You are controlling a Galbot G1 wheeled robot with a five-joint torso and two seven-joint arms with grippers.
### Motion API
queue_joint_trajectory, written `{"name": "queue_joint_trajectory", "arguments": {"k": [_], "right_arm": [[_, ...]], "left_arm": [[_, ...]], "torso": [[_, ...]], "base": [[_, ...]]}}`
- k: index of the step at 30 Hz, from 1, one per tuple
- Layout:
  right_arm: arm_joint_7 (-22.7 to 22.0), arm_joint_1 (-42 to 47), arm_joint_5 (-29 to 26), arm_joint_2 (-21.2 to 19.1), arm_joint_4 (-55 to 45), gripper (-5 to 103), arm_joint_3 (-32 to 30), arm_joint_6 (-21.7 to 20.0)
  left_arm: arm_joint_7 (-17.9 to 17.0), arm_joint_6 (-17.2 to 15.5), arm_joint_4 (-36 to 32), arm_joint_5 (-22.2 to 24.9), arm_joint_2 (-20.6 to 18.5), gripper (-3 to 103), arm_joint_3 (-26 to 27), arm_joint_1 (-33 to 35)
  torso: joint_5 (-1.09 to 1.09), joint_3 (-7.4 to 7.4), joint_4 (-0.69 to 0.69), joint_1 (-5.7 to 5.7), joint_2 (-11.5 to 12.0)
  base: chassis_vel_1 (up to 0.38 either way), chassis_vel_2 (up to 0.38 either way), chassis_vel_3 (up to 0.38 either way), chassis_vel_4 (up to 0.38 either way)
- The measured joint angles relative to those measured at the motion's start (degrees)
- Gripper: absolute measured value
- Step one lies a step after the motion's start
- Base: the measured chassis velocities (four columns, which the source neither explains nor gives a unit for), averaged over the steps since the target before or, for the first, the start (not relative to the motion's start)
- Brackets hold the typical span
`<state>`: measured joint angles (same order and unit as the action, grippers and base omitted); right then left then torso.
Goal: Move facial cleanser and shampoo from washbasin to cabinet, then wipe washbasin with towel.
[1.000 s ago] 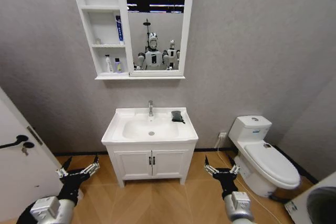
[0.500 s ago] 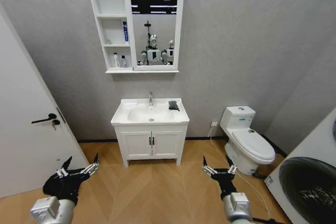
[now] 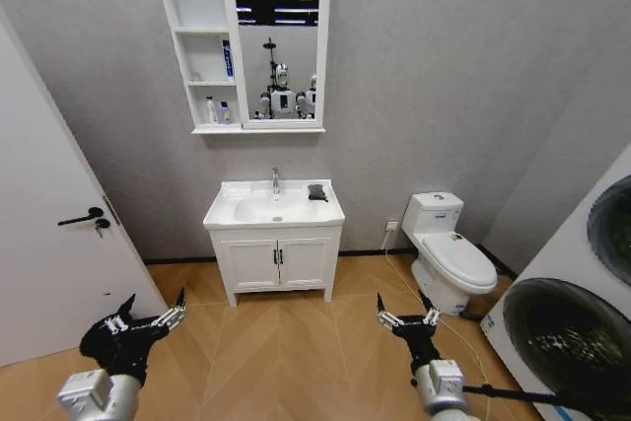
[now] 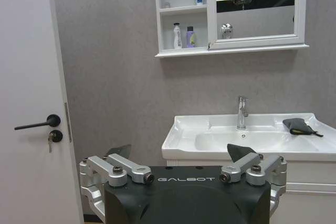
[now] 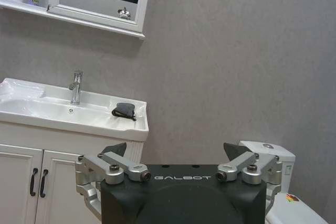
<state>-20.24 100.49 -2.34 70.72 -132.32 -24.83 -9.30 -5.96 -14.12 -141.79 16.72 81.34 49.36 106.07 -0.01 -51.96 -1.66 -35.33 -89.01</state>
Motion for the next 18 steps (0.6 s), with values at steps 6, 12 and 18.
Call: {"name": "queue_joint_trajectory", "arguments": {"k": [6,12,18], "right_arm": [[-0.05,0.03,0.04,0.02,-0.03,100,0.02,-0.07],[-0.08,0.03,0.06,0.04,-0.05,100,0.01,-0.09],[-0.11,0.02,0.06,0.05,-0.07,100,0.01,-0.1]], "left_arm": [[0.0,0.0,0.0,0.0,0.0,100,0.0,0.01],[0.0,0.0,0.0,0.0,0.0,100,0.01,0.01],[0.0,0.0,0.0,0.0,0.0,100,0.01,0.01]], "torso": [[0.0,0.02,0.0,0.07,-0.04],[0.0,0.02,0.0,0.05,-0.03],[0.01,0.02,0.0,0.05,-0.03]], "base": [[0.0,0.0,0.0,0.0],[0.0,0.0,0.0,0.0],[0.0,0.0,0.0,0.0]]}}
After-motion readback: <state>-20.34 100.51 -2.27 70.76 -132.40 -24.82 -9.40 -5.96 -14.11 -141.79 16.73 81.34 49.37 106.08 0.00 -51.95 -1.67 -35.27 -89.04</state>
